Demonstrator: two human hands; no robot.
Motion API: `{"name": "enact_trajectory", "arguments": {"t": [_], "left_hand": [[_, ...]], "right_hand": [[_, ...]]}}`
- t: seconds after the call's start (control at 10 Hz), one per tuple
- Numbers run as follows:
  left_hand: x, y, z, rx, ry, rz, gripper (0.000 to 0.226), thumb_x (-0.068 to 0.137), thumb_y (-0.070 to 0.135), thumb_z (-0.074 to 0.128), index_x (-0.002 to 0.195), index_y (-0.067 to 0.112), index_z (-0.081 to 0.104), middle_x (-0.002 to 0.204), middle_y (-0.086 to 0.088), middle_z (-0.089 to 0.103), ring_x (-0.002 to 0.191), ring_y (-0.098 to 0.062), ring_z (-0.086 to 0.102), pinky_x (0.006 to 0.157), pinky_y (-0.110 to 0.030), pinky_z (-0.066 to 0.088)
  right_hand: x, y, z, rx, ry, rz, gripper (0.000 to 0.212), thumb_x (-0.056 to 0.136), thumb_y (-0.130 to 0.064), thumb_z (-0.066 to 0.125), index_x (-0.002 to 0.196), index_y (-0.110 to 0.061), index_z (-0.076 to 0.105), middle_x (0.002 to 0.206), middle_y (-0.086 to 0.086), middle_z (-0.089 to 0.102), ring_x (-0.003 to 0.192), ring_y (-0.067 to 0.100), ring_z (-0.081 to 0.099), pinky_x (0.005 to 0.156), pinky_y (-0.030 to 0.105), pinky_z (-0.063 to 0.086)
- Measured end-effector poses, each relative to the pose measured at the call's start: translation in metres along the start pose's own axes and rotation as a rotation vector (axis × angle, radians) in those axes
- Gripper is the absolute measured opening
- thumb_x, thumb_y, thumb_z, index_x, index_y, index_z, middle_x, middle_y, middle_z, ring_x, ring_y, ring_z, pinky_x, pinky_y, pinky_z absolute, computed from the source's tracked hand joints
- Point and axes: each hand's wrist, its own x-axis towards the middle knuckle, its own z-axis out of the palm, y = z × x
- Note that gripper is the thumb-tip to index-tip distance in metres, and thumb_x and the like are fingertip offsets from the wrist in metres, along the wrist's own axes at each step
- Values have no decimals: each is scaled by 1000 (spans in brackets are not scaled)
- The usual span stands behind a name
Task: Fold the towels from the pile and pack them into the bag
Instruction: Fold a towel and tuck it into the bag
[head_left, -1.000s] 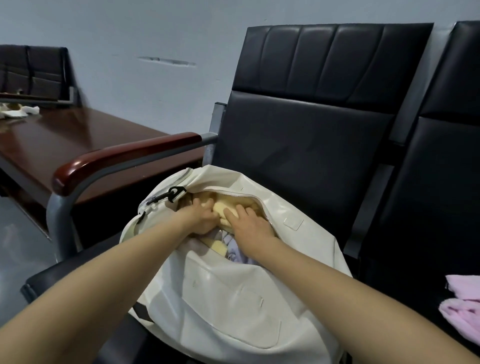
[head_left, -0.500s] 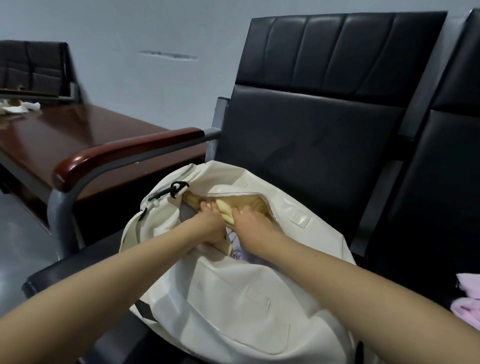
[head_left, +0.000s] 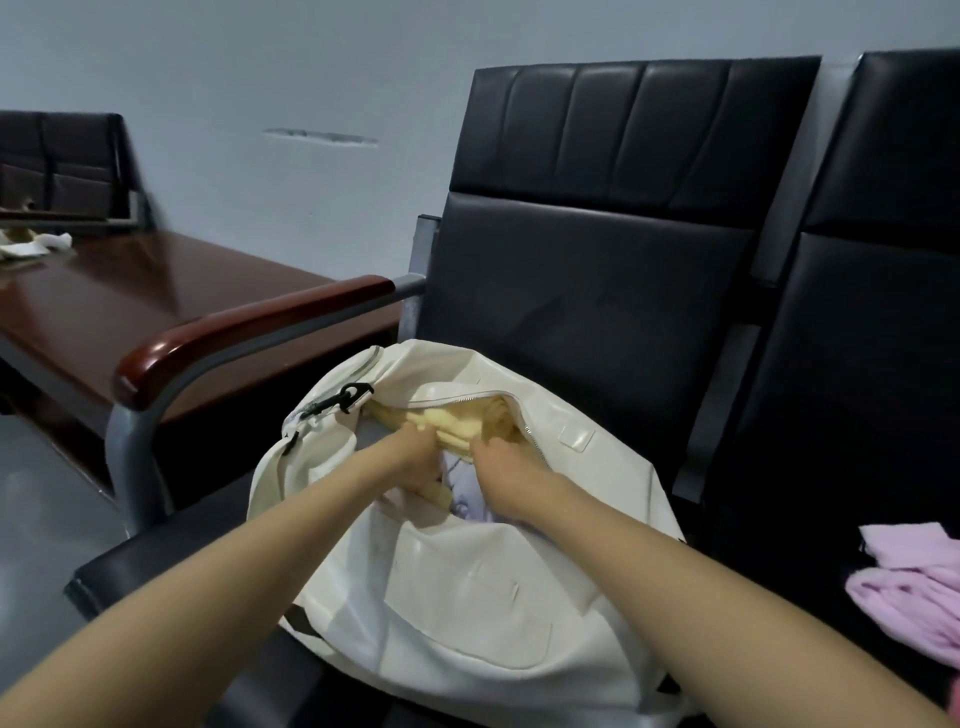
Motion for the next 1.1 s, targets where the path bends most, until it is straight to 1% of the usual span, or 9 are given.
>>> {"name": "enact_trajectory", "arguments": {"t": [0.1, 0.2, 0.3, 0.4, 0.5, 0.6, 0.7, 0.9, 1.1], "left_hand": [[-36, 12, -27, -50, 70, 77, 44, 91, 5, 43, 134, 11, 51, 136, -13, 54, 123, -27, 51, 92, -28, 41], [-66, 32, -39, -123, 161, 108, 46, 86, 1, 42, 125, 17, 60, 130, -8, 58, 114, -23, 55, 78, -24, 41], [-110, 70, -50, -108, 185, 221, 35, 85, 0, 42, 105, 18, 65, 116, -6, 64, 98, -24, 57, 71, -26, 42], [-150, 120, -41, -113, 123, 345, 36, 83, 1, 43, 104, 20, 65, 112, -3, 65, 99, -21, 53, 83, -30, 46], [-184, 183, -17, -172, 60, 474, 31, 84, 8, 48, 107, 21, 65, 114, -3, 66, 104, -20, 57, 88, -30, 47], [-214, 246, 17, -197, -21, 572, 25, 86, 16, 51, 104, 25, 66, 114, -1, 67, 106, -20, 61, 90, -30, 48], [-236, 300, 55, -172, -104, 635, 24, 85, 19, 52, 102, 26, 67, 114, -1, 67, 106, -22, 61, 90, -32, 49], [-249, 375, 116, -27, -221, 687, 31, 89, 18, 52, 117, 20, 62, 125, -2, 59, 110, -24, 57, 84, -30, 45], [-214, 425, 148, -19, -161, 673, 41, 95, 23, 49, 135, 13, 45, 138, -9, 43, 122, -29, 49, 91, -40, 44]], "right_hand": [[-37, 13, -22, 108, 103, 1, 36, 95, -4, 43, 131, -4, 45, 124, 19, 52, 112, 38, 54, 86, 38, 44], [-93, 35, -53, 116, 221, 12, 36, 95, -12, 44, 131, -16, 46, 122, 9, 56, 109, 32, 57, 87, 41, 49], [-170, 76, -76, 144, 259, 92, 32, 96, -25, 47, 128, -22, 50, 126, 1, 54, 109, 26, 56, 90, 40, 48], [-256, 130, -78, 150, 271, 206, 31, 96, -29, 52, 127, -24, 52, 124, -1, 54, 112, 23, 55, 93, 37, 45], [-335, 183, -64, 156, 271, 409, 35, 94, -29, 55, 128, -21, 54, 127, 0, 54, 113, 20, 53, 90, 29, 40], [-405, 227, -45, 186, 262, 579, 36, 93, -25, 58, 127, -18, 55, 133, 6, 53, 119, 23, 52, 97, 32, 42], [-459, 262, -25, 205, 242, 706, 36, 93, -24, 59, 128, -13, 55, 132, 10, 54, 121, 26, 52, 96, 30, 39], [-495, 316, 10, 231, 244, 823, 31, 92, -21, 59, 121, -12, 59, 124, 14, 54, 116, 29, 53, 95, 28, 37], [-453, 351, 30, 220, 270, 709, 36, 94, -18, 51, 129, -12, 52, 130, 12, 49, 122, 31, 45, 102, 31, 34]]}}
